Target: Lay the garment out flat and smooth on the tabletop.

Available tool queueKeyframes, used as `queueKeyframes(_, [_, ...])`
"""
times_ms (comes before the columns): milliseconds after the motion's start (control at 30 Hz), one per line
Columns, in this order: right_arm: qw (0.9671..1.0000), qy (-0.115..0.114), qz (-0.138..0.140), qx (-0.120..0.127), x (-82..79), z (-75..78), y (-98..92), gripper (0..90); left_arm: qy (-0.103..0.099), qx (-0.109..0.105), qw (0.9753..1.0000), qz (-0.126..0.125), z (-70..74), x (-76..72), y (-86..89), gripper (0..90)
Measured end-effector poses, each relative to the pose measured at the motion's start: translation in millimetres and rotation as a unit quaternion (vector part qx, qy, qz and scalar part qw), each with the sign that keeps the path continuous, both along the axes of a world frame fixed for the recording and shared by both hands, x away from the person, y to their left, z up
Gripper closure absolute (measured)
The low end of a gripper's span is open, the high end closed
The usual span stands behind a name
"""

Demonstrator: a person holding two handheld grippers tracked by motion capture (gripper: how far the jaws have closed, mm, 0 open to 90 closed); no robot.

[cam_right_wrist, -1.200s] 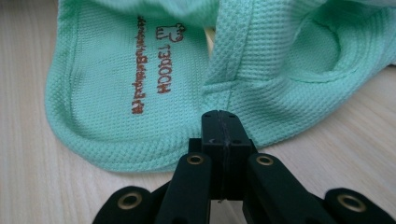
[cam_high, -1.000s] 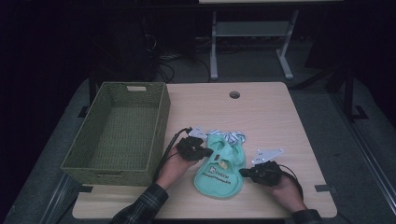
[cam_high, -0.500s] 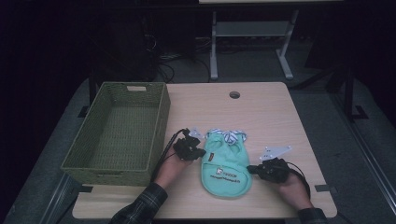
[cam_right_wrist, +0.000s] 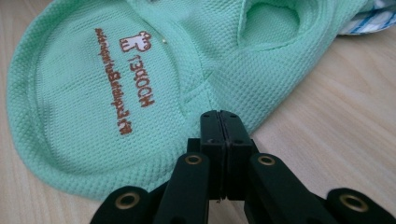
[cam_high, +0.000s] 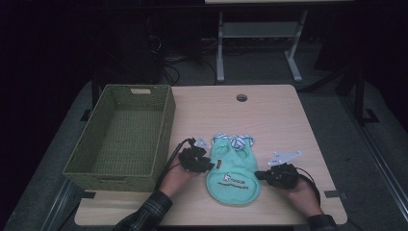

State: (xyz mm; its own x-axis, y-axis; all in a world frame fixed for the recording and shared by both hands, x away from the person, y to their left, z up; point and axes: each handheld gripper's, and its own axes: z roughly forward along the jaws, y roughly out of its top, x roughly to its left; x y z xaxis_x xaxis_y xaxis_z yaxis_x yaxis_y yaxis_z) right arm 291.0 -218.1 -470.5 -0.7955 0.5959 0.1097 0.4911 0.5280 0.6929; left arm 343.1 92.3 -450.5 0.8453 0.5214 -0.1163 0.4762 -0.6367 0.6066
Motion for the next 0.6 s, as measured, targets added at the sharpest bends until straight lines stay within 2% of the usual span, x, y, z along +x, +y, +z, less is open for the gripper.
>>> queueKeyframes(33, [1.0, -0.002, 0.003, 0.0, 0.3, -0.2, -0.6, 88.3, -0.004, 0.003, 1.0, -0.008, 1.5, -1.0, -0.3, 69.4])
queueKeyframes(133, [1.0, 0.001, 0.0, -0.001, -0.6, 0.1, -1.2, 88.2, -0.013, -0.003, 0.9999, -0.011, 3.9, -6.5, -3.9, 68.9])
queueKeyframes(267, [1.0, 0.0, 0.0, -0.001, -1.2, 0.3, -1.1, 87.6, -0.027, -0.026, 0.9992, -0.015, 11.9, -15.3, -5.4, 71.7])
queueKeyframes(333, [1.0, 0.001, 0.0, -0.001, -1.3, 0.3, -1.2, 87.2, -0.045, -0.029, 0.9985, -0.013, 18.4, -19.4, -3.5, 71.8])
queueKeyframes(367, [1.0, 0.002, 0.0, -0.001, -1.4, 0.4, -1.2, 86.9, -0.044, -0.034, 0.9984, -0.012, 19.8, -19.6, -2.1, 73.0])
queueKeyframes(500, [1.0, 0.0, 0.001, -0.002, -1.7, 0.4, -0.8, 86.5, -0.015, -0.048, 0.9986, -0.018, 16.8, -20.1, 2.5, 82.3])
queueKeyframes(600, [1.0, 0.002, 0.001, 0.001, -1.4, 0.3, -1.0, 85.3, -0.007, -0.034, 0.9991, -0.025, 10.6, -18.8, -2.2, 85.4])
